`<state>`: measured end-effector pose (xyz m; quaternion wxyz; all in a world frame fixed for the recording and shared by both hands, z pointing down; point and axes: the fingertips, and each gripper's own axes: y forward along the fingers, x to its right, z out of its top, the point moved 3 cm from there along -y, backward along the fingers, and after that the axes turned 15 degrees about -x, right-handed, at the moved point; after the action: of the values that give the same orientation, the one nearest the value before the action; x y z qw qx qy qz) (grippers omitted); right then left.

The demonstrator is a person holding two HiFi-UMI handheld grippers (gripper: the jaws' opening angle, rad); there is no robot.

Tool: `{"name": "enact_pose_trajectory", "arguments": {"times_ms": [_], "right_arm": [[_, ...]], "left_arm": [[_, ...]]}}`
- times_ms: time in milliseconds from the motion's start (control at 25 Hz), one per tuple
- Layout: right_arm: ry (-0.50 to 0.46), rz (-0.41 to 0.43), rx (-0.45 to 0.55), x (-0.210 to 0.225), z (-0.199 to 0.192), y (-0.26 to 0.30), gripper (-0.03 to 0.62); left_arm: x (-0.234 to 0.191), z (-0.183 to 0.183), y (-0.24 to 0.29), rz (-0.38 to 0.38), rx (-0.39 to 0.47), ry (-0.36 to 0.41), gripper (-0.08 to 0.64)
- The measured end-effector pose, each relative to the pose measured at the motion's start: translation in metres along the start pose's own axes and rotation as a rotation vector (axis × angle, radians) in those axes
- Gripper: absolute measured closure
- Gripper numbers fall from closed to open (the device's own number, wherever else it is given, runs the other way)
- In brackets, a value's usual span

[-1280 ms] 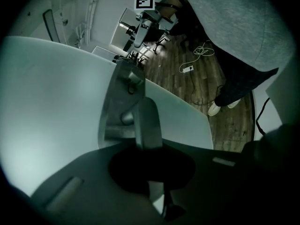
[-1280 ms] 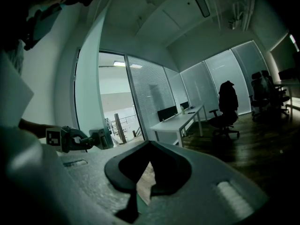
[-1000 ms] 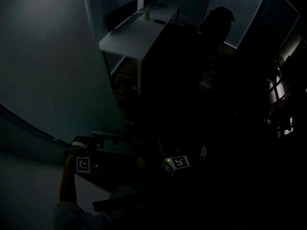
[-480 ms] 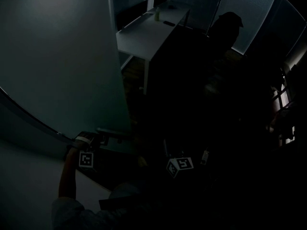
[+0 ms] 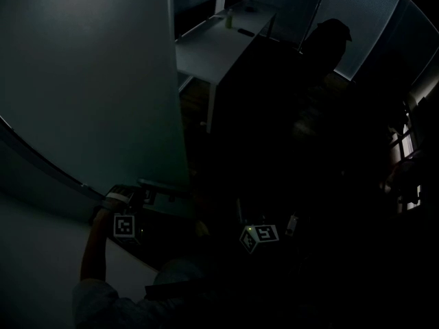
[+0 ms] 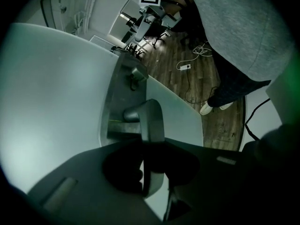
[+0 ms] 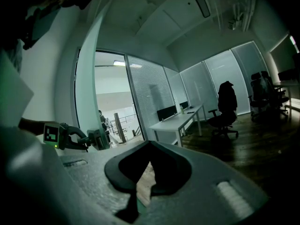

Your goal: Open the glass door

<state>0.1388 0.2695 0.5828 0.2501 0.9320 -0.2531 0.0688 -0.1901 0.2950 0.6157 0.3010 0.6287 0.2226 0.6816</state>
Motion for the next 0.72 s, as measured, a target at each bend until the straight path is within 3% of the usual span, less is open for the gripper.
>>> {"name": "enact_pose_trajectory", "arguments": {"times_ms": [280, 440, 600, 720], "right_arm": [[0.004, 0.017, -0.012, -0.008, -0.002, 0.002, 0.591], [-0.002, 0.029, -0.022, -0.015, -0.001, 0.003, 0.592], [-0.006, 0.036, -0.023, -0.018, -0.001, 0.003, 0.591], [-0.01, 0.039, -0.022, -0.021, 0.003, 0.001, 0.592]], "left_arm": [[-0.002, -0.006, -0.016, -0.02, -0.002, -0.048, 0.415], [-0.009, -0.009, -0.034, -0.063, 0.03, -0.164, 0.37], [-0.013, -0.01, -0.051, -0.068, 0.061, -0.237, 0.368], [-0.021, -0.006, -0.066, -0.084, 0.136, -0.33, 0.383]]}}
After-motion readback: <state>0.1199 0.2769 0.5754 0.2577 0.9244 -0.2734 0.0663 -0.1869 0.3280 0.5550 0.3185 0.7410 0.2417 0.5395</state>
